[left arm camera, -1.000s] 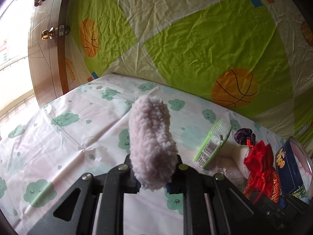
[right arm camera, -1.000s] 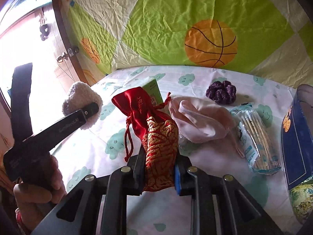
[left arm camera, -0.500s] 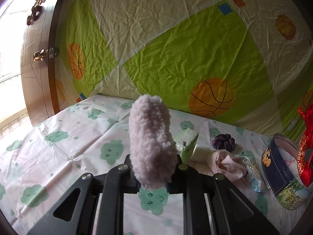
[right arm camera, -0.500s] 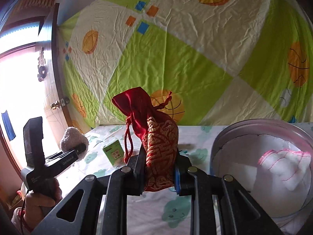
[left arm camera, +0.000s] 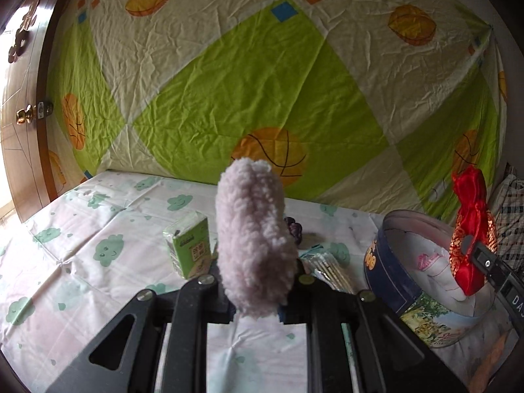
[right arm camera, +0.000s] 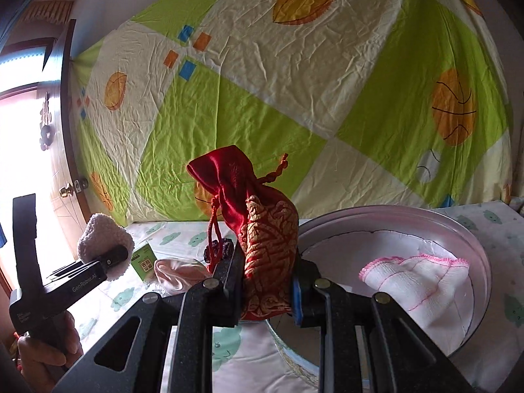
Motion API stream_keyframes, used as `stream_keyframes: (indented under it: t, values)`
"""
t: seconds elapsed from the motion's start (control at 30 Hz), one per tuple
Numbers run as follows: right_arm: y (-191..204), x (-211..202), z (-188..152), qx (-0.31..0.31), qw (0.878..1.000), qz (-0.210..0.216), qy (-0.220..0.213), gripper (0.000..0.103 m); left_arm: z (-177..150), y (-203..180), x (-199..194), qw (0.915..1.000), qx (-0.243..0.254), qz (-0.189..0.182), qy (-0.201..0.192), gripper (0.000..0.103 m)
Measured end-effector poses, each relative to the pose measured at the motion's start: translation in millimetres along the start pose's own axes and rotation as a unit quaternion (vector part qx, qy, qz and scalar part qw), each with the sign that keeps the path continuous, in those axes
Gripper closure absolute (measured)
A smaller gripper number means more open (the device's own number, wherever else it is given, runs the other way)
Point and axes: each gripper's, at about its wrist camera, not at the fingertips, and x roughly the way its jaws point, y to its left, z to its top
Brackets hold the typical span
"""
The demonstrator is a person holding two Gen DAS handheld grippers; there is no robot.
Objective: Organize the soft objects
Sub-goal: 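Carry the pink roll with the left tool while the right tool carries the red pouch over the tin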
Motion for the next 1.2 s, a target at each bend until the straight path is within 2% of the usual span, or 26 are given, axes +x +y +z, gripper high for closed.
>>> stream_keyframes:
  t: [0.23,0.6,0.87,1.2]
  values:
    - [-24,-9,4,0.006,1.000,-0.022,-0.007,0.079,3,-52,-2,0.9989,0.017,-0.043,0.005,0.088]
    - [-73,-20,11,0.015,0.997,-0.074,-0.013,0.079,1,-115,4,0.9959,0.054,-0.071,0.017,0.088]
    - [-108,-18,12,0.010,0.993,-0.119,0.000,0.079,1,-151,14,0.9933,0.074,-0.085,0.023,0.088]
    - [-136,-13,12,0.004,0.988,-0.152,0.015,0.079,-5,-188,32,0.9902,0.088,-0.100,0.040,0.088]
